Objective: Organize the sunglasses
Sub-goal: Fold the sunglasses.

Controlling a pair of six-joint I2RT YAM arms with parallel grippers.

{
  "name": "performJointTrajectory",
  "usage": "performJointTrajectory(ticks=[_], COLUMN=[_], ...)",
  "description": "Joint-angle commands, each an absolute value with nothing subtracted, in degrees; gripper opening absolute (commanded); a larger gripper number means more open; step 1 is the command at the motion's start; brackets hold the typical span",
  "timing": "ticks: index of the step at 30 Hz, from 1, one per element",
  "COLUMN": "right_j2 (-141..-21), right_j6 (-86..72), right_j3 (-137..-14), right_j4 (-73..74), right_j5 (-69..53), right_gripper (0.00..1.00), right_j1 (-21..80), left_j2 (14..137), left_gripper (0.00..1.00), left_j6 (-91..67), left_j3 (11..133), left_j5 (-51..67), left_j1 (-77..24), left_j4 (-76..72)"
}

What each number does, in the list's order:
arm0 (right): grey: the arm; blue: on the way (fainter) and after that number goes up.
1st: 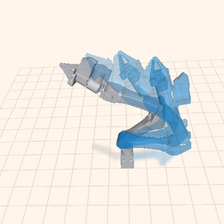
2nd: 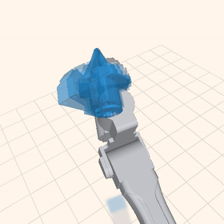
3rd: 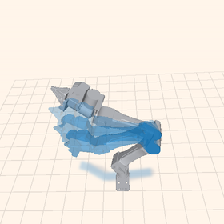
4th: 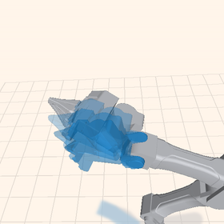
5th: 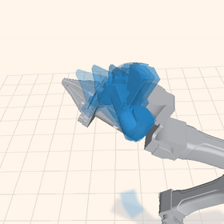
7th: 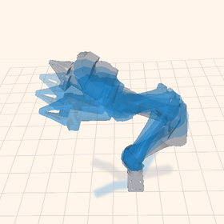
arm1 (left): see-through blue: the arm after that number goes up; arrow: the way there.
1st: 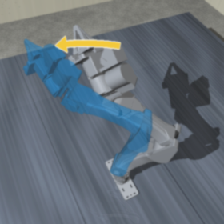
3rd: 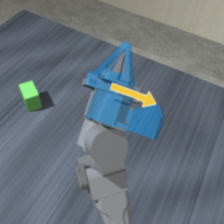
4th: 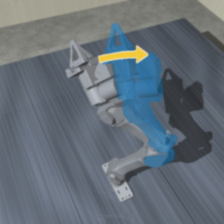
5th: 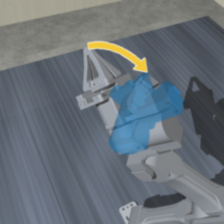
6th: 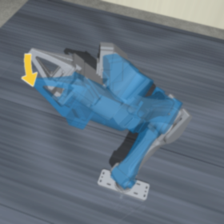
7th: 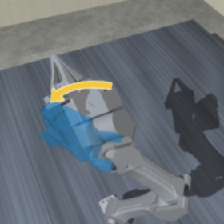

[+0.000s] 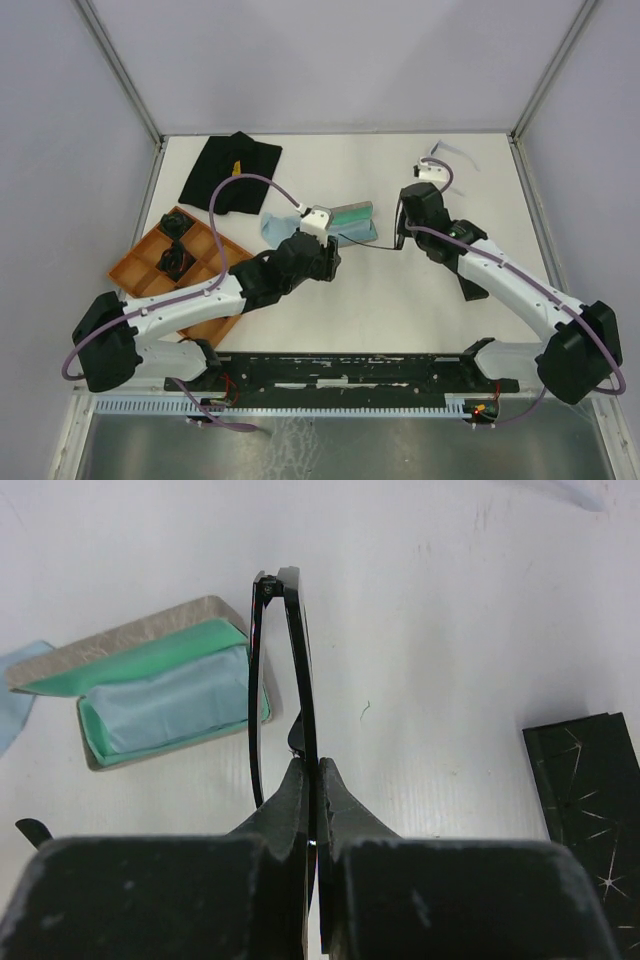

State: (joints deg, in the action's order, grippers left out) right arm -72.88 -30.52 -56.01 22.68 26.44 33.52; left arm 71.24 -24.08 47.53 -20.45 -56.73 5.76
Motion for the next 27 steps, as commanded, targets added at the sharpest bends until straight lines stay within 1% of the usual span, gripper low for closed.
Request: performJointTrajectory(ticks=[1,5,14,27], right_j2=[-68.9,-67.6,-66.6,-67.9], right_j6=[-33.4,-31.0,-25.7,-22.7], right_j3=[-59.3,-59.6,-57.7,-54.8], right_j4=[20.8,20.8,22.9,22.9], right_j5=[27.3,22.5,12.9,2.6], right_gripper=[0.00,0.00,0.00,0.00], right_j1=[32.8,32.7,32.8,32.8], left_j2=[70.0,73.6,82.1,90.8], left_gripper=[0.54,0.54,0.54,0.54], left_j6=[-23.9,-22.7,-20.0,-17.5], left_j3=[45.7,47.4,55.4,65.3], left_j5=[-19.0,-19.5,-29.3,-27.8], left_j1=[-58.0,-58.2,-58.0,-58.0], left_j4=[2.9,3.4,6.2,7.4])
